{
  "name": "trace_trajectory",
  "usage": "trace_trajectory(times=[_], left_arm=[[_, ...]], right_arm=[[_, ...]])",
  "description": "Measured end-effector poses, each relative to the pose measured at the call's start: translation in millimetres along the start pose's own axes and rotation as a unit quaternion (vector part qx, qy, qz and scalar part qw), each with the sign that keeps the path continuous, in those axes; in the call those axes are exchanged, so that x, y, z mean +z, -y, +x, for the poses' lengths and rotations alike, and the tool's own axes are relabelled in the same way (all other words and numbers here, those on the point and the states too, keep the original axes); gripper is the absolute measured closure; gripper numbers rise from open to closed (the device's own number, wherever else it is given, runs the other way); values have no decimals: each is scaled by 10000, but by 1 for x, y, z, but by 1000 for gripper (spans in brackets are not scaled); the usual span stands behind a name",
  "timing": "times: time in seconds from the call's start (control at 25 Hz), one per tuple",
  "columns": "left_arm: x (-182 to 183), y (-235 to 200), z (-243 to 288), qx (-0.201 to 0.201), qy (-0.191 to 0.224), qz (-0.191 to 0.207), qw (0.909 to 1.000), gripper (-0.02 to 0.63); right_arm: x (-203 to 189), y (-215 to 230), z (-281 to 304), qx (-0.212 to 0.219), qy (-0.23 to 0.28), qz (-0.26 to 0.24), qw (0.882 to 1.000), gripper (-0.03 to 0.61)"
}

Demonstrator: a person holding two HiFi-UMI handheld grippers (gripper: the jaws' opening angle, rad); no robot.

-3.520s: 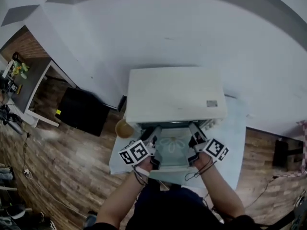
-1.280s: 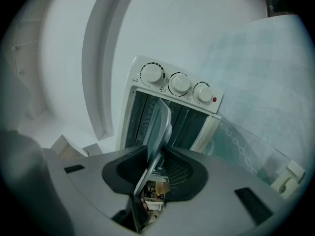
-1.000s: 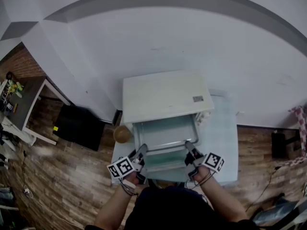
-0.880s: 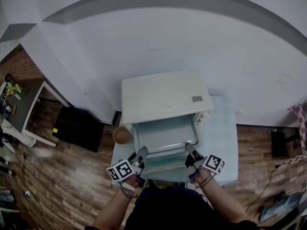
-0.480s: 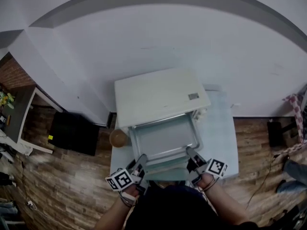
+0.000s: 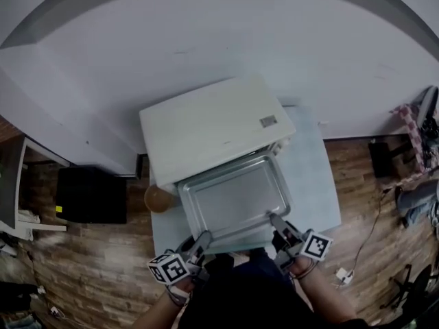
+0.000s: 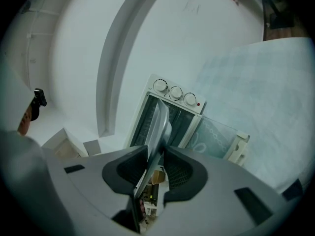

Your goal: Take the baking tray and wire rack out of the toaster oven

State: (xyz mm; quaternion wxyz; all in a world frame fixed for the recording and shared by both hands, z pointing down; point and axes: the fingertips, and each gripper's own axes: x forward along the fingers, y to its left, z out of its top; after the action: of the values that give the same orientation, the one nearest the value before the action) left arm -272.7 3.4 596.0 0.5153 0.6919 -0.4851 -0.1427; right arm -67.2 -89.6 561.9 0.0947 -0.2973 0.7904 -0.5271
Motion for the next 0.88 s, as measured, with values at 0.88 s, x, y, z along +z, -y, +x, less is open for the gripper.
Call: trace_trajectory(times=[0.88], left_arm=[[-85,83,120,-391,-1577,1069,9809,522]], right_arm=[[76,76,-141,-505,978,262,9936,471]])
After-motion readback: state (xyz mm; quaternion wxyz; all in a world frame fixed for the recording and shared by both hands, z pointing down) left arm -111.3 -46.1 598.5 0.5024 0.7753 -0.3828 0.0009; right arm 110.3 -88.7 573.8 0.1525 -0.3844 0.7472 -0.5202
